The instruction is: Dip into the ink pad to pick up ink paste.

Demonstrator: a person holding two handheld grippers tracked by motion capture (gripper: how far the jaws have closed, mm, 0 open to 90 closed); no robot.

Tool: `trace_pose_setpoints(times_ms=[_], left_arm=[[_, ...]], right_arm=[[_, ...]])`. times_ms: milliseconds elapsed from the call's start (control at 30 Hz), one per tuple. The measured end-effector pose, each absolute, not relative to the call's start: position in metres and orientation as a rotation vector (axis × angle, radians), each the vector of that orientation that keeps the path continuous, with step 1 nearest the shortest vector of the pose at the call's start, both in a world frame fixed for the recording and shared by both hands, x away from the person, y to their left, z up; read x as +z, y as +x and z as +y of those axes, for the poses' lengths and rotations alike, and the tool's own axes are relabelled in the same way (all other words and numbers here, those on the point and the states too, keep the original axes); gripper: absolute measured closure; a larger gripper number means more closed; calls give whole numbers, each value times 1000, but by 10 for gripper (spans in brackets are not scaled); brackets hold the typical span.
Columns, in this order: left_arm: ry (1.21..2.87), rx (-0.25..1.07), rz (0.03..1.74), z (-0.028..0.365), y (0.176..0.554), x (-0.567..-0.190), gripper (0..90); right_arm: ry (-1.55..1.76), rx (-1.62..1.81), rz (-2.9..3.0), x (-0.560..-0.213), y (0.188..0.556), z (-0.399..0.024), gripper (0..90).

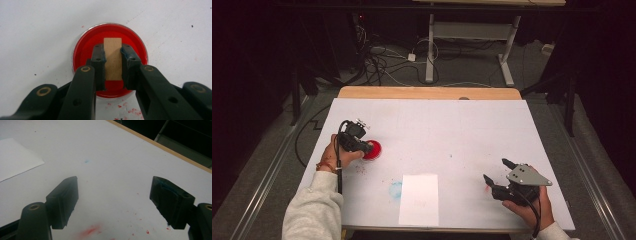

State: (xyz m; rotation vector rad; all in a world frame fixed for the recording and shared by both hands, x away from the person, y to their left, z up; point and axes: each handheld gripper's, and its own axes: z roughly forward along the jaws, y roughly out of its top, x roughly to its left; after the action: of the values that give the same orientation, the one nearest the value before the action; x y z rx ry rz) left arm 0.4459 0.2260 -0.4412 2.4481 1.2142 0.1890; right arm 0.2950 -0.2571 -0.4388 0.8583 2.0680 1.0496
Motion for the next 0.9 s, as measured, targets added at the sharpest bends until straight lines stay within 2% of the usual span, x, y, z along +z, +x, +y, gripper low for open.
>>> trace_pose_setpoints(times_ms=[167, 333, 500, 900], left_arm=[[2433, 168, 1206, 229, 446, -442, 739], [2485, 226, 1199, 221, 444, -440, 739], [2485, 230, 1198, 221, 444, -440, 739], [2428, 228, 1179, 228, 441, -436, 738]], right_arm=[[859, 1051, 2069, -439, 295, -257, 234], [857, 1048, 2071, -439, 296, -257, 234], [859, 1048, 2069, -439, 296, -257, 233], [875, 1056, 2056, -438, 300, -260, 233]])
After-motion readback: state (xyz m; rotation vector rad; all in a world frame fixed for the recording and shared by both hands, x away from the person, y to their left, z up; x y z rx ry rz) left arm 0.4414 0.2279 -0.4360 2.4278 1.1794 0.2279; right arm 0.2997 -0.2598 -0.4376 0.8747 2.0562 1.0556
